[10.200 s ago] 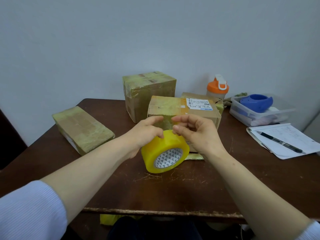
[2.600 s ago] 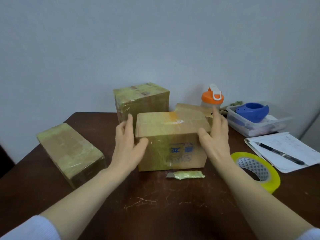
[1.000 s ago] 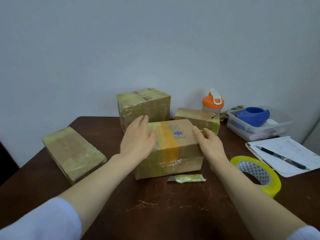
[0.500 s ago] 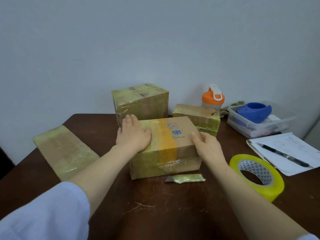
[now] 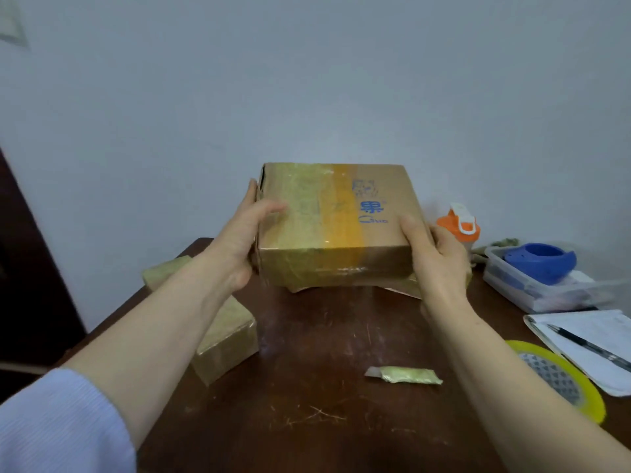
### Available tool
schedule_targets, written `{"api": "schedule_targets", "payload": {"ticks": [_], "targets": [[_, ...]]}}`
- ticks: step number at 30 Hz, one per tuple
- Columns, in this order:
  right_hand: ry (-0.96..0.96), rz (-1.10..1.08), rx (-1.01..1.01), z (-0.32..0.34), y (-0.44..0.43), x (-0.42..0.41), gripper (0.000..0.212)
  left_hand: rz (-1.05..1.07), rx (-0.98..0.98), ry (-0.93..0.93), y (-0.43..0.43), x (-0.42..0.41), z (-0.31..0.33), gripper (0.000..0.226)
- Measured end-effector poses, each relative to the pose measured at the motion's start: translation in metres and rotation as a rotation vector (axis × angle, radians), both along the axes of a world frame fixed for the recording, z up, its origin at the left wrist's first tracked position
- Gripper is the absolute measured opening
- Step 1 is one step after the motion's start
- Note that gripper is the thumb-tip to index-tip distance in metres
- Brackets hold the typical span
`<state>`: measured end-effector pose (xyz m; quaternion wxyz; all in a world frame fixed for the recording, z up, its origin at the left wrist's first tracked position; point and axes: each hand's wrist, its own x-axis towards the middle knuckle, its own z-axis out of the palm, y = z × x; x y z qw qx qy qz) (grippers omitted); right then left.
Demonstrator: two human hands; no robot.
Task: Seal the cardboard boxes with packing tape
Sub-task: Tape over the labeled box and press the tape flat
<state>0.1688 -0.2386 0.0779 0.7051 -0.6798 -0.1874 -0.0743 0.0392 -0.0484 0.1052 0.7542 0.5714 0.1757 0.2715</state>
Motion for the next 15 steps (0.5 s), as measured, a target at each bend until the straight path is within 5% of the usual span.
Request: {"api": "schedule_targets", "payload": {"ticks": [4,7,9,13,15], "targets": [[-0.027,0.120,-0.005,0.022,0.042,-0.010,0.038,0.037,-0.172,0.091,0.024,-0.036,0.004,0.037],[0.023,0.179,-0.124,0.029,0.077,-0.017,0.063,0.198,-0.334,0.113,0.044,-0.053,0.008,0.028],[0.009,0.219,-0.209,0.022,0.097,-0.025,0.064,0.343,-0.405,0.150,0.059,-0.057,0.009,0.038],[-0.011,0.390,-0.339,-0.010,0.120,-0.040,0.049,0.518,-0.431,0.119,0.079,-0.049,0.004,0.100],[0.004,0.423,-0.353,-0.024,0.125,-0.040,0.040,0.599,-0.447,0.106,0.087,-0.036,0.004,0.108]]}}
